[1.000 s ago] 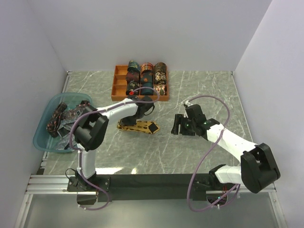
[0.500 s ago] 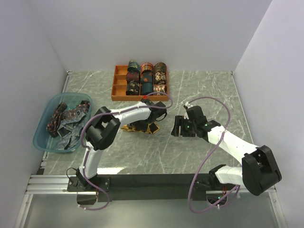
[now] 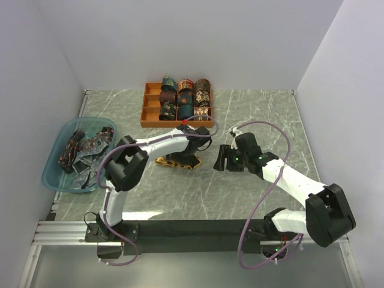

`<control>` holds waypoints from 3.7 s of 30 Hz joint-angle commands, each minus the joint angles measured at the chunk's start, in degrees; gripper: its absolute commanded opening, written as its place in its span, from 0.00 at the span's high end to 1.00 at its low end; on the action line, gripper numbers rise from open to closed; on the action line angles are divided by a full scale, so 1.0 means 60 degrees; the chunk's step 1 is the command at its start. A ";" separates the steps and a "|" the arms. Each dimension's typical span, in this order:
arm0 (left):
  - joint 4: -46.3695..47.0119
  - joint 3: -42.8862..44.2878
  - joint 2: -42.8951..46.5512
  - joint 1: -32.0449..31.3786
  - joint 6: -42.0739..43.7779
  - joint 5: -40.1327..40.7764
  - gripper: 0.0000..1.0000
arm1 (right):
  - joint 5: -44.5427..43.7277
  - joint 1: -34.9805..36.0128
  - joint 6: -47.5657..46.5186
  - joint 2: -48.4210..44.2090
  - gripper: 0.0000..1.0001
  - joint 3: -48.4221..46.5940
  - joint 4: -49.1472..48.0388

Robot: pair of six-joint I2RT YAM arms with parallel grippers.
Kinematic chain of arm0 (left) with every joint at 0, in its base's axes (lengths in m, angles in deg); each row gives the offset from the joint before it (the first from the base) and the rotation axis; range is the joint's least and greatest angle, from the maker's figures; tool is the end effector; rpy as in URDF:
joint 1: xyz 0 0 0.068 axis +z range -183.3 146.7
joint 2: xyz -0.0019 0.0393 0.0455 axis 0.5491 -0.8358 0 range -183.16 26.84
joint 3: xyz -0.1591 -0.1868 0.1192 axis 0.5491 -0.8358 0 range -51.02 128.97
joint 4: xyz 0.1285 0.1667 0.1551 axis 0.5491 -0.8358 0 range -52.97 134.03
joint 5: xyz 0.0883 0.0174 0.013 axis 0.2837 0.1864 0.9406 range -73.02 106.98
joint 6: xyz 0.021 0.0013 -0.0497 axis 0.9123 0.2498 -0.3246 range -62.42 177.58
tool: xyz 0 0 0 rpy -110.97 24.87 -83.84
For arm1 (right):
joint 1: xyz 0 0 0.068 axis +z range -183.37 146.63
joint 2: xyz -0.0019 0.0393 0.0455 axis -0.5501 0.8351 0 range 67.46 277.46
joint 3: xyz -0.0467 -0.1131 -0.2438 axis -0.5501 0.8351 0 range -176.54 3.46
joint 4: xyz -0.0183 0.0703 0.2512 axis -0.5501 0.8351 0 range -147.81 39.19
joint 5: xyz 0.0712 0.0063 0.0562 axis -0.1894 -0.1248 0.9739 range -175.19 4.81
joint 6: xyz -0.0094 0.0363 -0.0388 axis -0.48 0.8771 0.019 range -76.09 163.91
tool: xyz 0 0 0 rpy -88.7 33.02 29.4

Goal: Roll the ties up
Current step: Roll the tie

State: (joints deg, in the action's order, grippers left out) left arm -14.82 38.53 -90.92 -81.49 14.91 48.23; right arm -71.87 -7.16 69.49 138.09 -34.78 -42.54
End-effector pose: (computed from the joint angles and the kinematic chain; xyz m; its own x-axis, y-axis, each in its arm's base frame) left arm 0.2754 -0.2803 0.1798 -0.9094 0.1475 -0.3889 0.0041 0.9382 0.3461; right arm 0.2159 0.1154 0.2016 -0.8439 0.0529 -0.5339 -0.2269 0.8666 0.4445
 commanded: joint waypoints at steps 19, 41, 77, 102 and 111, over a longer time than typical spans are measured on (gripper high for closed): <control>0.5745 -0.4992 0.6206 0.3765 0.1631 -0.5981 0.01 | 0.1075 0.0464 -0.0440 0.0781 0.30 -0.1404 -0.0728; 0.7771 -0.6356 0.4728 0.6141 0.3656 -0.9250 0.10 | 0.1368 0.1226 -0.0675 0.1646 0.30 -0.1904 -0.1182; 0.7245 -0.5757 0.3644 0.4427 0.2997 -0.8196 0.58 | 0.1413 0.1226 -0.0777 0.1529 0.30 -0.1259 -0.1403; 0.3071 -0.3518 0.3982 0.2232 0.2133 -0.0863 0.66 | -0.0096 0.1241 -0.1246 0.0314 0.30 -0.0527 -0.0347; 0.1681 -0.2068 0.2139 0.1147 0.1752 0.1119 0.66 | -0.0155 0.1211 -0.1363 -0.0009 0.30 -0.0263 -0.0289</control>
State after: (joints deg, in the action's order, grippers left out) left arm 0.52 22.34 -75.07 -72.79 27.61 47.51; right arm -71.46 -0.14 62.47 140.36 -37.18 -44.05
